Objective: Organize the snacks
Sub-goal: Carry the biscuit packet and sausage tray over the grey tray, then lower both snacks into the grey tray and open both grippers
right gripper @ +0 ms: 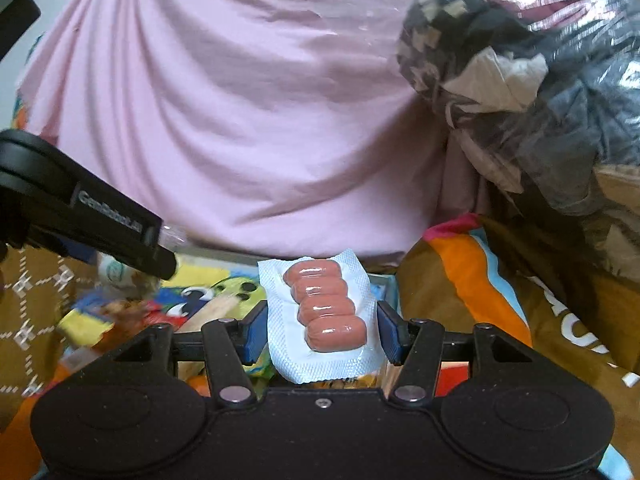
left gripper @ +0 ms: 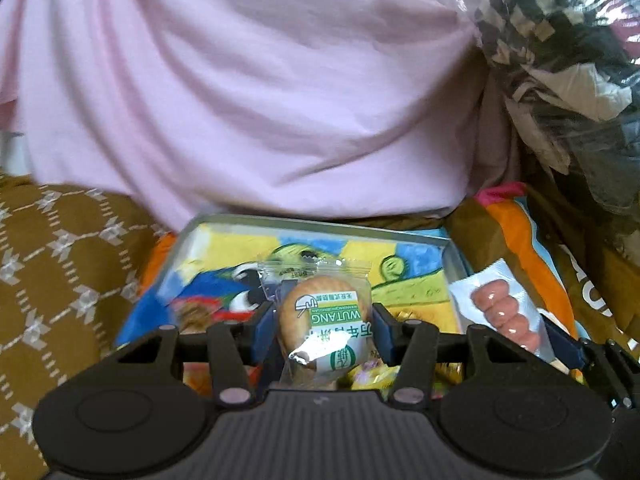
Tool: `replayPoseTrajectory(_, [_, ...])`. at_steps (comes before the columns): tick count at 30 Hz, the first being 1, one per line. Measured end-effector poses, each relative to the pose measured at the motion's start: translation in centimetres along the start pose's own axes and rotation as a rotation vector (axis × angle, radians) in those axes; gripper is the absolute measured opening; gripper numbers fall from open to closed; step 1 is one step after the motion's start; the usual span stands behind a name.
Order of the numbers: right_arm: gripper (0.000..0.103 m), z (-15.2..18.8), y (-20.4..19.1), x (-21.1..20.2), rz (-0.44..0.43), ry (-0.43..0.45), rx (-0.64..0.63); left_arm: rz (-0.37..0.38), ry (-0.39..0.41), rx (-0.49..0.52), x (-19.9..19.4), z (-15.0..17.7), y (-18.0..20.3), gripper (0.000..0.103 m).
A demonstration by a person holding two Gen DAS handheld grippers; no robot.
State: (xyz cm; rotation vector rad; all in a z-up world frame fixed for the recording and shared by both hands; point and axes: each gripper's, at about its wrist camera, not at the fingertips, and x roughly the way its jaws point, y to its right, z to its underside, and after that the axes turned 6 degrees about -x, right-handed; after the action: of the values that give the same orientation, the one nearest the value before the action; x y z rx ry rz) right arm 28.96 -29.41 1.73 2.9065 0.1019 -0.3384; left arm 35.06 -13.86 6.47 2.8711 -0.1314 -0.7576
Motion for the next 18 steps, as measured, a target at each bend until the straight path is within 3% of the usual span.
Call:
replayPoseTrajectory(9, [0.057,1.6,1.0,6.3,0.007,-0.077,0.002,0.048,-0.039,0.038,7.0,0.2,1.5,0.055])
replayPoseTrajectory(18, [0.059,3.4,0.3,7.6,-0.002,-0.142,-0.007,0.052,-0.038,0.029,8.5,1.7,1.0,0.056])
